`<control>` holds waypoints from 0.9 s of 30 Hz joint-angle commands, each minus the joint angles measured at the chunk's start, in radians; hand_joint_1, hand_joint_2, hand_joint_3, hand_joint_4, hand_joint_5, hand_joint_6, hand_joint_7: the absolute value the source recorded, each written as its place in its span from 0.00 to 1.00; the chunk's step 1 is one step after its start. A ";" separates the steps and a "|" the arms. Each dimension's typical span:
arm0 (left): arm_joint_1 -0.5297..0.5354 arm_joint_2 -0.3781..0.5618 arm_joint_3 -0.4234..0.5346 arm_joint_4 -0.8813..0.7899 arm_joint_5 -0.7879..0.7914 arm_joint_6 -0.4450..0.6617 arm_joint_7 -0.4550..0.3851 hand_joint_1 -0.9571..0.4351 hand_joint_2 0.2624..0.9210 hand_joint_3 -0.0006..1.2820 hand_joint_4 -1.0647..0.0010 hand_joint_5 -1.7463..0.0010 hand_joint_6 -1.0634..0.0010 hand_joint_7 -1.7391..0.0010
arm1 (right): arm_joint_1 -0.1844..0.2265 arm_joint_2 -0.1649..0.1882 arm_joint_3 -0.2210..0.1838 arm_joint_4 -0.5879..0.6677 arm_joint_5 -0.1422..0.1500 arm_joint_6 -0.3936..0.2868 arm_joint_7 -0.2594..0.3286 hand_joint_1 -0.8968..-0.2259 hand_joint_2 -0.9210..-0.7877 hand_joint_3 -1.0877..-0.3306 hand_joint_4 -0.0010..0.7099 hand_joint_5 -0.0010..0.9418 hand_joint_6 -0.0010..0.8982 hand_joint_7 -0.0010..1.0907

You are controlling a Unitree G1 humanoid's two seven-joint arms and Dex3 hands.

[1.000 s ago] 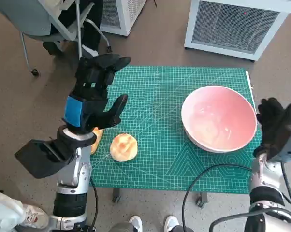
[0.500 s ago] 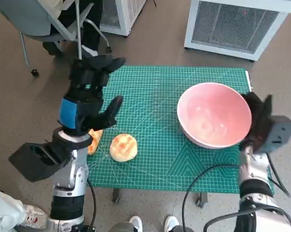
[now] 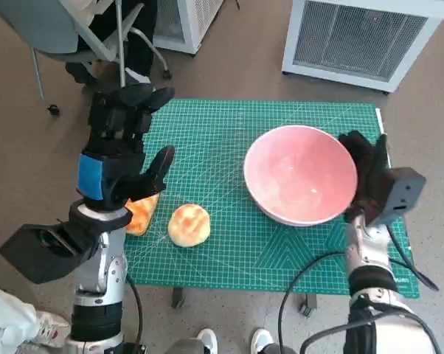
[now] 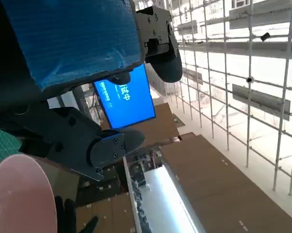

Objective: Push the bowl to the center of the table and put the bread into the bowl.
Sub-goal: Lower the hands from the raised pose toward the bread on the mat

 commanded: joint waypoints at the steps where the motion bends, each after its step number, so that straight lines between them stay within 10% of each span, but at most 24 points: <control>1: 0.019 0.016 0.016 -0.032 0.009 0.006 0.014 0.50 0.77 0.46 1.00 0.50 1.00 0.38 | -0.013 0.021 0.000 0.016 -0.001 0.016 0.011 0.88 0.00 0.68 0.64 0.01 0.22 0.46; 19: 0.083 0.112 0.037 -0.180 0.244 0.226 0.191 0.49 0.94 0.30 0.91 0.64 0.99 0.42 | -0.069 0.060 0.005 0.019 -0.015 0.042 -0.020 0.90 0.00 0.69 0.60 0.00 0.21 0.49; 27: 0.113 0.228 0.019 -0.230 0.440 0.390 0.204 0.48 1.00 0.22 0.80 0.82 0.92 0.56 | -0.087 0.040 0.022 -0.039 -0.032 -0.077 -0.039 0.93 0.00 0.68 0.60 0.00 0.19 0.50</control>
